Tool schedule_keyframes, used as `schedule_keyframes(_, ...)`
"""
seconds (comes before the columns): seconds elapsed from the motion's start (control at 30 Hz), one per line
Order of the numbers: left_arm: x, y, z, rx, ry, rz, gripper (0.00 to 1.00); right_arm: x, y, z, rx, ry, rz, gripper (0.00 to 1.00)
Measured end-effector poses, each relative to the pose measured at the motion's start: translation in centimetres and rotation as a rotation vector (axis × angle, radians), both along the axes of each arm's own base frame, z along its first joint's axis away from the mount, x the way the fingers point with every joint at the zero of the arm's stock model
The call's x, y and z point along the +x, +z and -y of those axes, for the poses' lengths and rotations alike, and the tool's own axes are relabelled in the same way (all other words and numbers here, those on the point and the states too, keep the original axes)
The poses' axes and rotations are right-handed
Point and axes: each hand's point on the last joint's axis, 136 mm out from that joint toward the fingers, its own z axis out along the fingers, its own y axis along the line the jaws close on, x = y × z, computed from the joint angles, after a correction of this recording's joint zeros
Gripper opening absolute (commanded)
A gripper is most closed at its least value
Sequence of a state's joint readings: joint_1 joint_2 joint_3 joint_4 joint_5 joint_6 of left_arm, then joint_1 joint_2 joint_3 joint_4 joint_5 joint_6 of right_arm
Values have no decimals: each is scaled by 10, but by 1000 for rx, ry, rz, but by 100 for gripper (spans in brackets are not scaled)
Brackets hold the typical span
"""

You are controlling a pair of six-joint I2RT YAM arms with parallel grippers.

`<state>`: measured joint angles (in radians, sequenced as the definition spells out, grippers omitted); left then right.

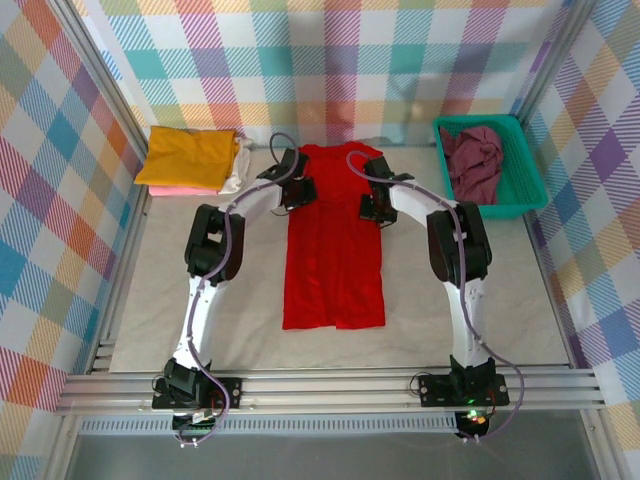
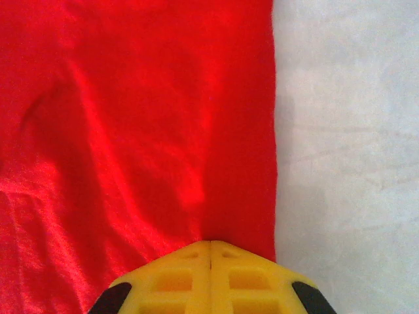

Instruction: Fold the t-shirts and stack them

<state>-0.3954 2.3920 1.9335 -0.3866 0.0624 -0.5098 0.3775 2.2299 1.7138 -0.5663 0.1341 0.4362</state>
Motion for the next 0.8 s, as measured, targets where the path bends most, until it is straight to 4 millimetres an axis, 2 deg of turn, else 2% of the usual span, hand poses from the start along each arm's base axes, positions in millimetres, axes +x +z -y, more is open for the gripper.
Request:
schedule_keyframes(0.07, 2, -10, 1, -9, 13, -17, 0, 6, 0, 2, 7, -14, 1, 0)
schedule_keyframes(0.33, 24, -9, 11, -56, 48, 21, 0, 34, -2, 5, 48, -49, -3, 0)
schedule_keyframes(0.6, 29, -7, 9, -60, 68, 19, 0, 37, -2, 5, 56, -51, -9, 0)
schedule_keyframes(0.7, 28, -8, 8, -53, 67, 12, 0, 35, -1, 5, 63, -48, -13, 4)
schedule_keyframes(0.8, 23, -3, 5, -41, 62, 2, 17, 18, 3, 7, 70, -43, -40, 14)
